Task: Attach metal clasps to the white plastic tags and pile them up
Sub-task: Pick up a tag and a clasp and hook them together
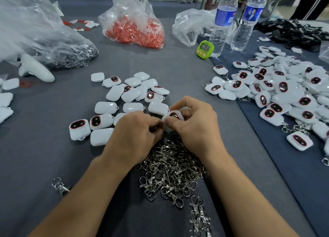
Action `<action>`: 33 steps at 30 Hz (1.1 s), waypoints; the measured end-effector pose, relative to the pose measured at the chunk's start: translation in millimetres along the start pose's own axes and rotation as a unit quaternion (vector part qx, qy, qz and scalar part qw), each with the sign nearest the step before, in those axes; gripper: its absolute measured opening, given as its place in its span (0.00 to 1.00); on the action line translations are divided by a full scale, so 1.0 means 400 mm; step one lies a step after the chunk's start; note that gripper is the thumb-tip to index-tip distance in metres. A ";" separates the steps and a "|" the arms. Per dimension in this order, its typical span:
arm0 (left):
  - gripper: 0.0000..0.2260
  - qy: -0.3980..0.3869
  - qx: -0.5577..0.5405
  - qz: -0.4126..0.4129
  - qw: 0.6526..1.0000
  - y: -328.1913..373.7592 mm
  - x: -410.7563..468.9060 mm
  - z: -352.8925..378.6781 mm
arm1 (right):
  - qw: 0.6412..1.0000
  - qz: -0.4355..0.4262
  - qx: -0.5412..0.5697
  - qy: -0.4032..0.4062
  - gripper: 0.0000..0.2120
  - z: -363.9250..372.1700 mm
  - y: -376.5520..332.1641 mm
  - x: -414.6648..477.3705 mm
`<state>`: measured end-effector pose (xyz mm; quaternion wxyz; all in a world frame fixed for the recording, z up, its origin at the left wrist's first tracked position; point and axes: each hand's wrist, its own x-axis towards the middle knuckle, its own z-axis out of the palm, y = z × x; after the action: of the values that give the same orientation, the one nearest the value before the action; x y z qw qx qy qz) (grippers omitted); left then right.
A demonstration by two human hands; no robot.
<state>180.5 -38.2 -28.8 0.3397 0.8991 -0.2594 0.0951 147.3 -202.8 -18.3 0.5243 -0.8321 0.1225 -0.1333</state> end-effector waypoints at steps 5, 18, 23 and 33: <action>0.11 0.009 0.027 -0.006 1.000 0.003 -0.005 0.005 | 1.000 0.009 -0.012 -0.010 0.09 -0.006 -0.009 0.006; 0.08 0.003 0.068 0.032 0.997 0.009 -0.006 0.006 | 0.999 0.022 -0.032 -0.012 0.07 -0.009 -0.015 0.006; 0.10 0.011 0.068 0.041 0.997 0.014 -0.010 0.004 | 0.998 0.037 -0.047 -0.020 0.07 -0.011 -0.014 0.009; 0.07 0.020 0.110 0.066 0.992 0.017 -0.013 0.012 | 0.996 0.058 -0.067 -0.020 0.06 -0.013 -0.007 0.014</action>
<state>172.6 -43.4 -30.4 0.2367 0.9100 -0.2990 0.1627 150.8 -207.9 -13.3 0.4764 -0.8593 0.1691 -0.0775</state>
